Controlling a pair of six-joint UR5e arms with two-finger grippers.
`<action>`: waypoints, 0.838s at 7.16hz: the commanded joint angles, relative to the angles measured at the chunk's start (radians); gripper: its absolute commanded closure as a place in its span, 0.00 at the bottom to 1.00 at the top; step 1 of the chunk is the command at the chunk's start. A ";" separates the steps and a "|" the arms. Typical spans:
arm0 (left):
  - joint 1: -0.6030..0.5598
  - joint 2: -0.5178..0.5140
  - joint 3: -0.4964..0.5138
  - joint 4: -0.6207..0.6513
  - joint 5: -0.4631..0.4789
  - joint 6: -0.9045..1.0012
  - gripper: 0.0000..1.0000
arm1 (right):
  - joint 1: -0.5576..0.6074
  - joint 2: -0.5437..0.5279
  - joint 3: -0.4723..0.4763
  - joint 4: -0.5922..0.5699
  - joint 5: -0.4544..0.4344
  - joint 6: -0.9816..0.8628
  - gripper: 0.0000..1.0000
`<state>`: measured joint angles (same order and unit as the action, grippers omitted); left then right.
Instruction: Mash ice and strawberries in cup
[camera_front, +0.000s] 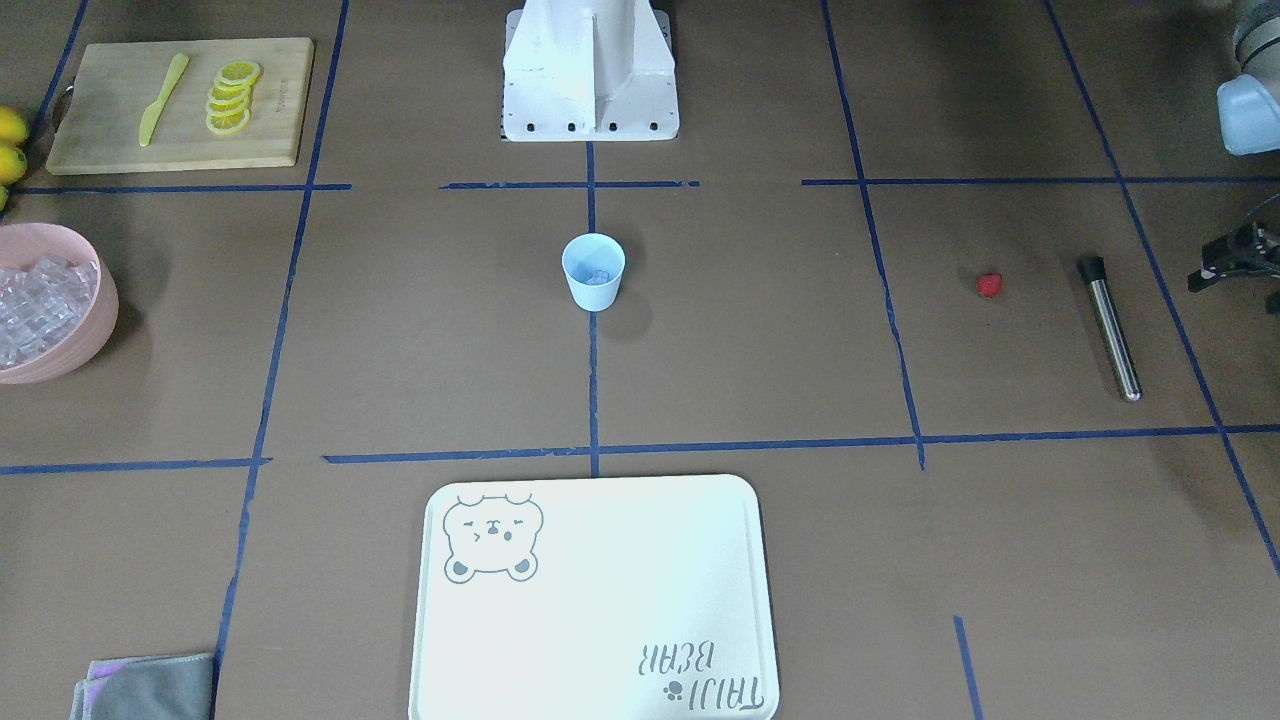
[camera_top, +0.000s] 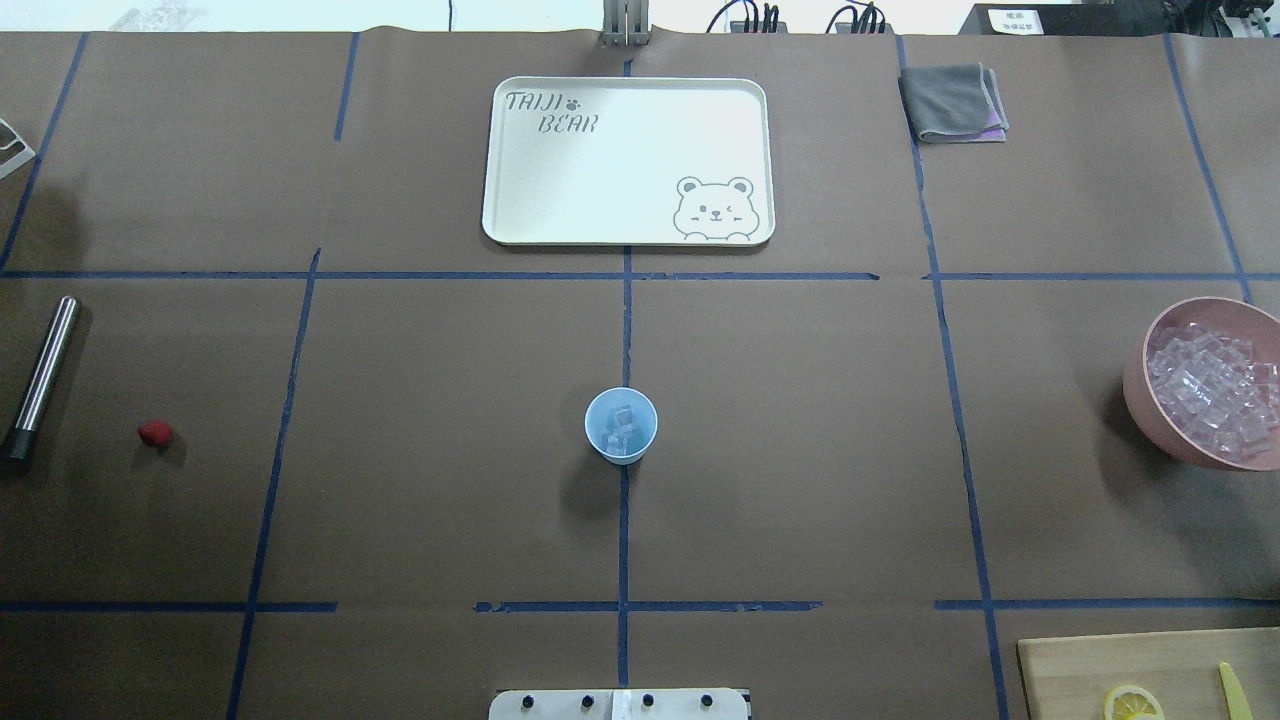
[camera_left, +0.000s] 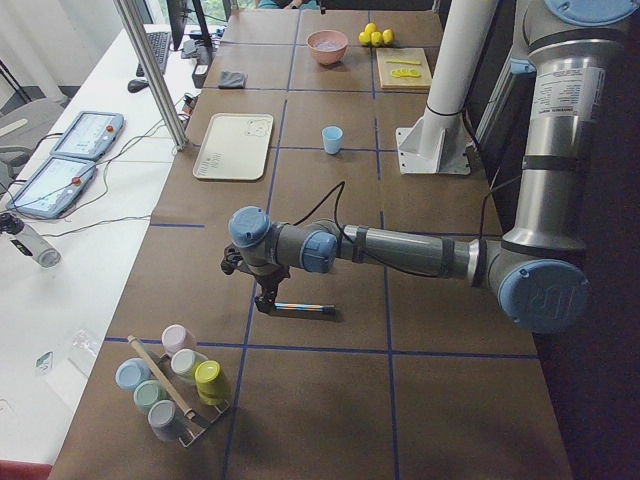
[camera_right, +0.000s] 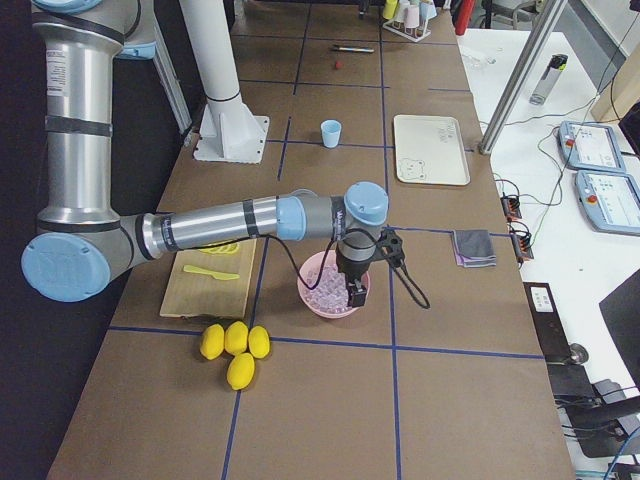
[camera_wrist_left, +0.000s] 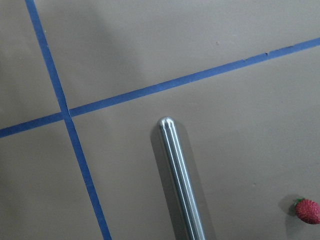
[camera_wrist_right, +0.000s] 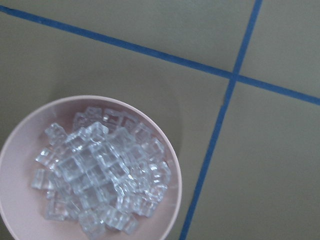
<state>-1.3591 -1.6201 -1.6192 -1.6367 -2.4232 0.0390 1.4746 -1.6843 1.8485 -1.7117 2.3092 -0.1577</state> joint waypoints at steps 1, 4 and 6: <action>0.000 -0.014 0.002 -0.005 0.000 -0.013 0.00 | 0.088 -0.061 -0.005 0.001 0.013 -0.020 0.01; 0.003 -0.012 0.001 -0.038 0.000 -0.021 0.00 | 0.116 -0.077 0.000 0.001 0.038 -0.013 0.01; 0.011 -0.003 0.001 -0.051 0.001 -0.130 0.00 | 0.116 -0.089 -0.002 0.001 0.041 -0.013 0.01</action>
<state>-1.3525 -1.6272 -1.6191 -1.6755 -2.4234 -0.0203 1.5900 -1.7680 1.8476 -1.7106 2.3483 -0.1704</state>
